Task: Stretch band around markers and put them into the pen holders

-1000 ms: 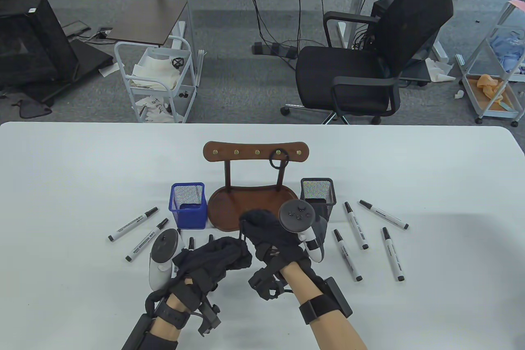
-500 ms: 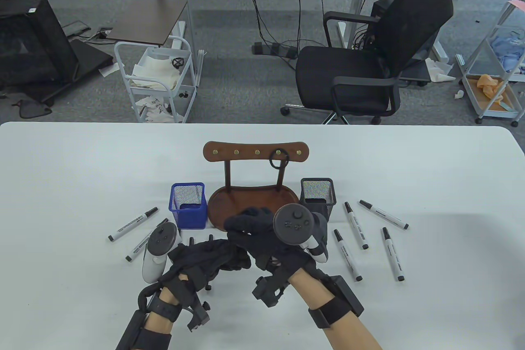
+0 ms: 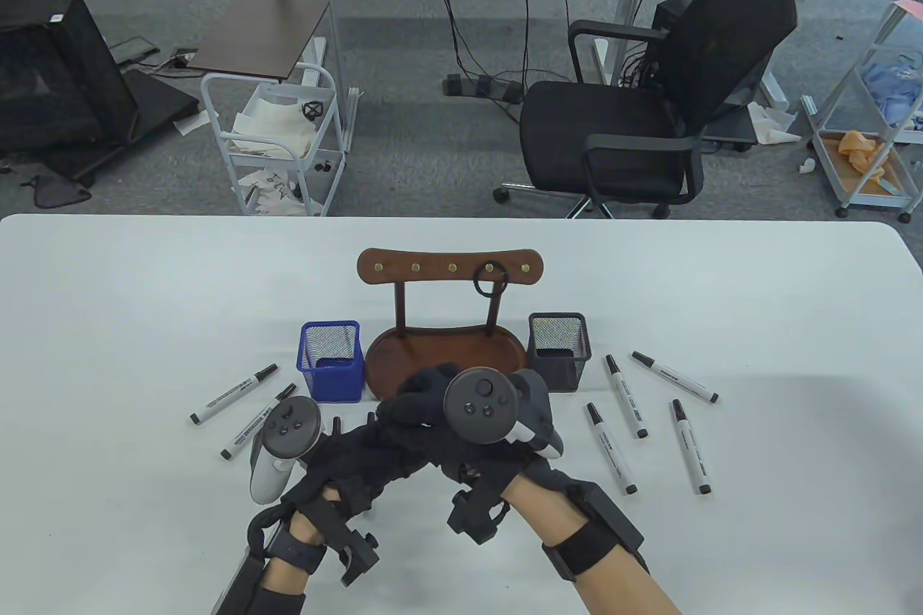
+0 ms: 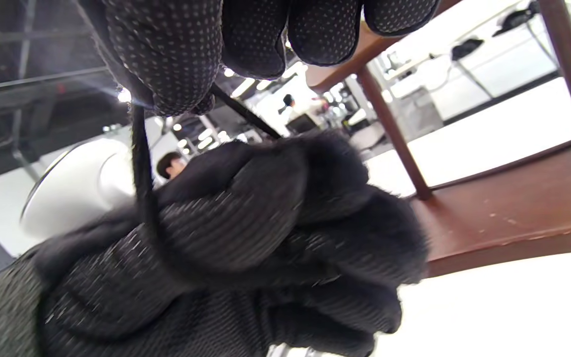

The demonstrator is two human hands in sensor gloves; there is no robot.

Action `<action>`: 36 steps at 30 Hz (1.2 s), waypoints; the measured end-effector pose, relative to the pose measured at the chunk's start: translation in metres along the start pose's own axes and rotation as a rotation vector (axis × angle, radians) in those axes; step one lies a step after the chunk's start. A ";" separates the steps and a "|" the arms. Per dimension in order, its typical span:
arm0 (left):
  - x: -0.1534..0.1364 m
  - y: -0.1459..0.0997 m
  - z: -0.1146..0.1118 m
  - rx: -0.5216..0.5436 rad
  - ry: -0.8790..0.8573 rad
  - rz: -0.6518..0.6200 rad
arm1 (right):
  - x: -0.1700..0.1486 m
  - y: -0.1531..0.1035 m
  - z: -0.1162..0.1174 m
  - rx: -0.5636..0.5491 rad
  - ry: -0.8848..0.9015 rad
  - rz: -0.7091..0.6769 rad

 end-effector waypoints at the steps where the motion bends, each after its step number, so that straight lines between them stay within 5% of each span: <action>1: 0.001 0.002 -0.001 -0.012 0.018 -0.020 | -0.005 0.002 -0.003 0.012 -0.014 0.014; 23: 0.000 0.007 -0.007 -0.039 0.049 -0.034 | -0.039 0.015 0.014 0.145 -0.006 0.112; 36: -0.003 0.007 -0.011 -0.071 0.079 -0.024 | -0.059 -0.005 -0.006 0.126 0.087 0.181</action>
Point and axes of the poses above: the tracker on the back of each hand, its own x axis roughly to the thumb side, its own y axis roughly from the wrist to the fingertips, z = x × y, the point moved 1 cm from there along y, roughly from the wrist to the fingertips, and after that the axes turned 2 degrees about -y, right-handed, at the moved point
